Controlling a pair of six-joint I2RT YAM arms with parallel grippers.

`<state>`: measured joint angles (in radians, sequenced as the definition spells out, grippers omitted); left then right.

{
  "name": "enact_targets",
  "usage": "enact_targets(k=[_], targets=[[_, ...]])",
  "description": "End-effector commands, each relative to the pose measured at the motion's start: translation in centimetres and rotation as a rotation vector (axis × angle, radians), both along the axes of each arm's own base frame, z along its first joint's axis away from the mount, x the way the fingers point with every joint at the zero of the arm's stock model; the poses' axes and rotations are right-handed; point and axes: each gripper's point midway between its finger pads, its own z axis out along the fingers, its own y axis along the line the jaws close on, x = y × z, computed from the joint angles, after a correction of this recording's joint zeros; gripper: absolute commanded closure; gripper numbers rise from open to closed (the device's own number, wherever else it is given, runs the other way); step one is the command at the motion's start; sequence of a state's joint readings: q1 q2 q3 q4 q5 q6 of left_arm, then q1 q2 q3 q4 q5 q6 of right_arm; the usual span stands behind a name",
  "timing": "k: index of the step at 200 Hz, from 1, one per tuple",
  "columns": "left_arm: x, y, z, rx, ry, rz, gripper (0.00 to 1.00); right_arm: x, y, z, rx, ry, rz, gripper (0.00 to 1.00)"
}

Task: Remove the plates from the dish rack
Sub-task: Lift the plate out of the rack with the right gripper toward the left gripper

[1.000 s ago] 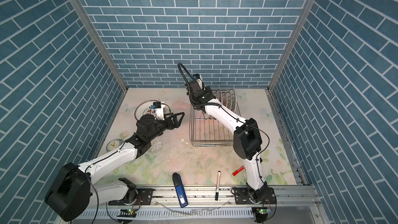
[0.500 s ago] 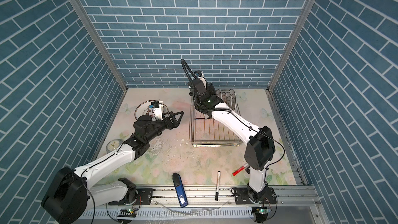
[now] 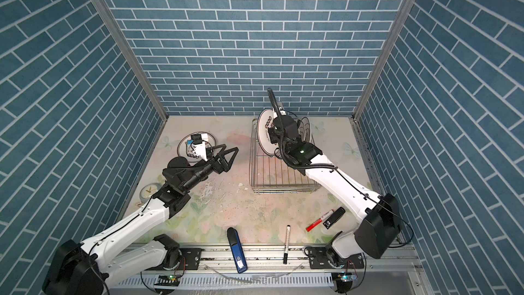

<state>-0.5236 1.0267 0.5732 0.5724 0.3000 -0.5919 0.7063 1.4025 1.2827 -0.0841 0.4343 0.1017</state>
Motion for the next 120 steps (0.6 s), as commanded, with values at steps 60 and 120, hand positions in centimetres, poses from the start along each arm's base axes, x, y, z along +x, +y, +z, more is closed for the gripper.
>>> enact_targets(k=[60, 120], targets=[[-1.5, -1.8, 1.1, -0.055, 0.013, -0.125, 0.00, -1.9, 0.4, 2.4, 0.453, 0.042, 0.347, 1.00], [-0.6, -2.9, -0.5, 0.011, 0.087, -0.065, 0.00, -3.8, -0.8, 3.1, 0.603, 0.039, 0.480, 1.00]])
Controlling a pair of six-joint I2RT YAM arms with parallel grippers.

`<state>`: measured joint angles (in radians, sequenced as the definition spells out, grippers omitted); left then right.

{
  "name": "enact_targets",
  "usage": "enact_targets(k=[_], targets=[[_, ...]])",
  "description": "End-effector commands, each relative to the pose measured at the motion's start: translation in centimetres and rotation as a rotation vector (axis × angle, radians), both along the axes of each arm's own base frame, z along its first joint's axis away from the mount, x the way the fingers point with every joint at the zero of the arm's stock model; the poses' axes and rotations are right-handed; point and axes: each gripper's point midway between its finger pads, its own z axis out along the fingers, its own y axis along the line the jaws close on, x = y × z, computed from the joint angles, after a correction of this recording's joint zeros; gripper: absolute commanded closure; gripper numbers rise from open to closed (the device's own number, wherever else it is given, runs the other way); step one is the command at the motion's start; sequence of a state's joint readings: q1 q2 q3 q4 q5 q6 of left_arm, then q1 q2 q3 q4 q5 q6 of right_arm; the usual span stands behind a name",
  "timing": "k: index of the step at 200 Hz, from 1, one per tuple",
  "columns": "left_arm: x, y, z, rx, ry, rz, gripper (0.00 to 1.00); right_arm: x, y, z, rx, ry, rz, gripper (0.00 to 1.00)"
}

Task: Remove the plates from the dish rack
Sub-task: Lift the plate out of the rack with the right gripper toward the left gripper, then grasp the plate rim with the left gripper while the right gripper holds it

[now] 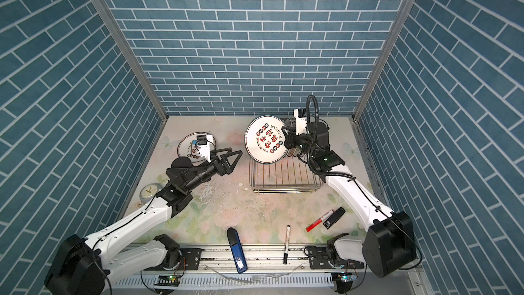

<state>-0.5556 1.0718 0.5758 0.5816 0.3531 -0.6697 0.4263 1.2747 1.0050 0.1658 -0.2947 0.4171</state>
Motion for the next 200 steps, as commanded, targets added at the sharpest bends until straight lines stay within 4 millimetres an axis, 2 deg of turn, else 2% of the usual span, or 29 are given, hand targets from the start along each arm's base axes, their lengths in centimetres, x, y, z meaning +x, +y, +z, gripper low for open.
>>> enact_targets(k=[1, 22, 50, 75, 107, 117, 129, 144, 155, 158, 165, 200], targets=[[0.1, -1.0, 0.7, 0.052, 0.000, 0.023, 0.00, -2.2, 0.3, 5.6, 0.162, -0.120, 0.093, 1.00], [0.4, -1.6, 0.2, 0.102, 0.012, 0.057, 0.01, -2.9, 0.2, 5.6, 0.172, -0.142, 0.106, 1.00], [0.4, -2.4, 0.6, 0.068, 0.024, 0.026, 0.16, -4.5, 0.4, 6.5, 0.240, -0.160, 0.182, 1.00], [0.5, -1.8, 0.9, 0.050, 0.034, 0.064, 0.27, -5.4, 0.0, 6.8, 0.252, -0.185, 0.188, 1.00], [0.4, -2.3, 0.9, 0.036, 0.032, 0.051, 0.35, -5.4, 0.1, 6.7, 0.256, -0.179, 0.189, 1.00], [0.6, -2.5, 0.8, 0.034, 0.042, 0.047, 0.42, -5.4, 0.2, 6.6, 0.257, -0.173, 0.199, 1.00], [0.7, -2.9, 0.4, 0.030, 0.058, 0.031, 0.47, -5.4, 0.3, 6.6, 0.261, -0.172, 0.206, 1.00], [0.5, -3.4, 0.3, 0.040, 0.045, 0.018, 0.62, -5.1, 0.4, 6.3, 0.257, -0.167, 0.201, 1.00], [0.1, -3.6, -0.1, 0.074, 0.036, 0.037, 0.63, -4.9, 0.4, 6.1, 0.253, -0.157, 0.196, 1.00], [0.1, -3.7, 0.8, 0.069, 0.019, 0.042, 0.63, -4.8, 0.4, 6.1, 0.252, -0.157, 0.194, 1.00], [0.0, -4.0, 1.0, 0.078, 0.007, 0.048, 0.63, -4.7, 0.5, 6.0, 0.252, -0.153, 0.193, 1.00], [0.2, -4.2, 0.6, 0.074, 0.026, 0.055, 0.72, -4.5, 0.6, 5.9, 0.246, -0.161, 0.200, 1.00]])
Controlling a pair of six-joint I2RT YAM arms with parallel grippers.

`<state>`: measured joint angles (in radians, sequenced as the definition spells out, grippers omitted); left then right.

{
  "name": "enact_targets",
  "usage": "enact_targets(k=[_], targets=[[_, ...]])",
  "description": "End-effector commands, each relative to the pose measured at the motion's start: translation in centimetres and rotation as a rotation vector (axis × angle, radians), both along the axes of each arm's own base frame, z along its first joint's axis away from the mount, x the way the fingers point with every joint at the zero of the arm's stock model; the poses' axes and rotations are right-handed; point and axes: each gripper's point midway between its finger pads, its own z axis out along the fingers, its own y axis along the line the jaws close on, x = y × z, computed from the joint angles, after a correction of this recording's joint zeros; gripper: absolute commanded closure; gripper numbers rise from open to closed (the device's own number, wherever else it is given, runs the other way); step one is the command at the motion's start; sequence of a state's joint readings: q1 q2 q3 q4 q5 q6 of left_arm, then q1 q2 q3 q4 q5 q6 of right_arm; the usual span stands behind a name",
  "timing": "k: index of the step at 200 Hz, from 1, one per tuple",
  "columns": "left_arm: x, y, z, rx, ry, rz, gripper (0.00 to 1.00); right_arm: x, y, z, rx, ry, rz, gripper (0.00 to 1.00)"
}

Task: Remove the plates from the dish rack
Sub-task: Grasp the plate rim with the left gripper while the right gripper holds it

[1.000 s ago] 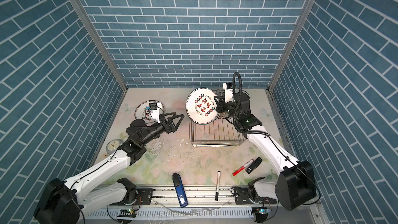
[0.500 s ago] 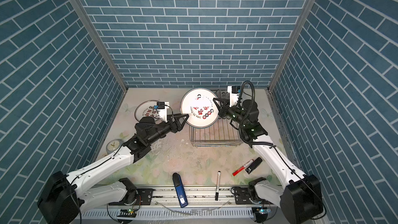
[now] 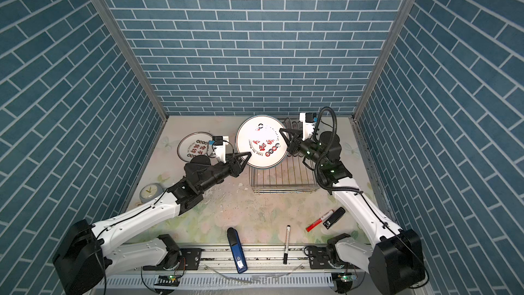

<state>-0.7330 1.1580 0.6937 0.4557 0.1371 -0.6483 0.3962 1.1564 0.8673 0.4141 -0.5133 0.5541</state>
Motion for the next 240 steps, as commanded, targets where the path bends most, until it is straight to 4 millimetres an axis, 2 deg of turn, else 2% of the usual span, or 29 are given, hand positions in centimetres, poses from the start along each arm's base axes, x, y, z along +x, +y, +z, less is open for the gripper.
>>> enact_targets(k=[1, 55, 89, 104, 127, 153, 167, 205, 219, 229, 232, 240], targets=[[0.4, -0.2, 1.1, -0.004, -0.029, 0.016, 0.72, -0.2, 0.1, 2.1, 0.049, -0.058, 0.021, 1.00], [0.4, -0.6, 1.2, -0.023, -0.026, -0.002, 0.84, -0.2, 0.3, 1.9, 0.063, -0.102, 0.033, 1.00], [0.2, -1.2, 1.5, -0.083, -0.027, -0.040, 0.85, -0.1, 0.5, 1.8, 0.069, -0.120, 0.046, 1.00], [0.2, -1.3, 1.7, -0.101, -0.023, -0.050, 0.80, -0.1, 0.5, 1.7, 0.074, -0.124, 0.045, 1.00], [0.3, -1.3, 1.9, -0.118, -0.024, -0.051, 0.81, -0.2, 0.5, 1.6, 0.079, -0.128, 0.049, 1.00], [0.1, -1.4, 2.8, -0.147, -0.044, -0.059, 0.91, -0.1, 0.6, 1.3, 0.079, -0.125, 0.051, 1.00], [0.2, -1.3, 2.3, -0.133, -0.031, -0.054, 0.97, 0.0, 0.6, 1.2, 0.078, -0.122, 0.051, 1.00], [0.3, -1.5, 1.8, -0.124, -0.017, -0.057, 1.00, -0.2, 0.8, 1.1, 0.082, -0.140, 0.065, 1.00], [0.4, -1.5, 1.7, -0.122, -0.020, -0.055, 1.00, -0.2, 0.8, 1.0, 0.080, -0.145, 0.064, 0.96], [0.7, -1.4, 1.9, -0.132, -0.026, -0.040, 1.00, -0.2, 0.8, 0.9, 0.079, -0.146, 0.066, 0.90], [0.6, -1.3, 1.1, -0.125, -0.018, -0.039, 1.00, -0.2, 0.8, 0.9, 0.080, -0.149, 0.066, 0.88], [0.5, -1.5, 1.1, -0.130, -0.029, -0.049, 1.00, -0.2, 0.8, 0.9, 0.082, -0.149, 0.070, 0.84]])
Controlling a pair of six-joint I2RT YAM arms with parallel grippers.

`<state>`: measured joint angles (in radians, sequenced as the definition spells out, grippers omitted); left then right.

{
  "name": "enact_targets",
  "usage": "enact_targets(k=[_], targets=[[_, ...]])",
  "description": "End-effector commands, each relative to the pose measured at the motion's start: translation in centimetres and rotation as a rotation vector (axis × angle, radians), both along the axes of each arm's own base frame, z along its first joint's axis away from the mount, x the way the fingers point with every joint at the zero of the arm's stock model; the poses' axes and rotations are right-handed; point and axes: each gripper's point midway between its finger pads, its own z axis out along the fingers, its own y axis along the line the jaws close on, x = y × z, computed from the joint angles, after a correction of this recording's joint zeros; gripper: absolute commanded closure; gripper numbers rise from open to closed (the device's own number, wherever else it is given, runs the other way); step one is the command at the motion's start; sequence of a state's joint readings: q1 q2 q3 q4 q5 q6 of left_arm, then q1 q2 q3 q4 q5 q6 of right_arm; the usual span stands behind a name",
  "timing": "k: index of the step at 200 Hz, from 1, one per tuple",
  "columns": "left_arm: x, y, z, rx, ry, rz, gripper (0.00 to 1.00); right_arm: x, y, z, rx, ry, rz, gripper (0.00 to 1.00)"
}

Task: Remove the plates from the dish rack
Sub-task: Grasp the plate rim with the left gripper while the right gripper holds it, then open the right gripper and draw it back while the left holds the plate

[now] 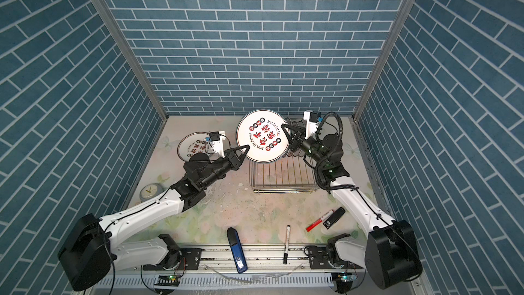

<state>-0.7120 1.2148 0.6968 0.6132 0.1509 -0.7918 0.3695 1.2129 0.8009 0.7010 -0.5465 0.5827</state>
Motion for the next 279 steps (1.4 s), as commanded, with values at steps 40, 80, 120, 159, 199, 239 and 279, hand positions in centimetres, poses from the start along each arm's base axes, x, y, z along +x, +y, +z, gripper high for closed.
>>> enact_targets(k=[40, 80, 120, 159, 199, 239, 279], targets=[[-0.4, -0.8, -0.6, 0.040, -0.043, -0.026, 1.00, -0.9, 1.4, -0.2, 0.006, -0.011, 0.080, 0.50], [-0.3, 0.5, -0.6, 0.050, -0.045, 0.032, 1.00, -0.1, 0.7, -0.5, -0.007, 0.034, 0.018, 0.20], [-0.2, 1.8, -0.5, 0.081, -0.050, 0.076, 1.00, -0.7, -0.5, 0.0, -0.031, 0.019, -0.051, 0.01], [0.2, 4.0, -0.6, 0.173, -0.058, 0.172, 1.00, -2.0, -1.6, 0.5, -0.068, -0.046, -0.099, 0.01], [0.7, 8.1, -0.3, 0.252, -0.074, 0.315, 1.00, -2.8, -1.0, -0.2, -0.165, -0.077, -0.120, 0.01], [0.3, 10.0, 0.1, 0.337, -0.096, 0.380, 1.00, -4.5, 3.8, -1.4, -0.350, -0.152, -0.064, 0.01], [0.1, 11.3, -0.5, 0.463, -0.108, 0.422, 1.00, -6.3, 7.2, -2.7, -0.445, -0.226, 0.021, 0.01]])
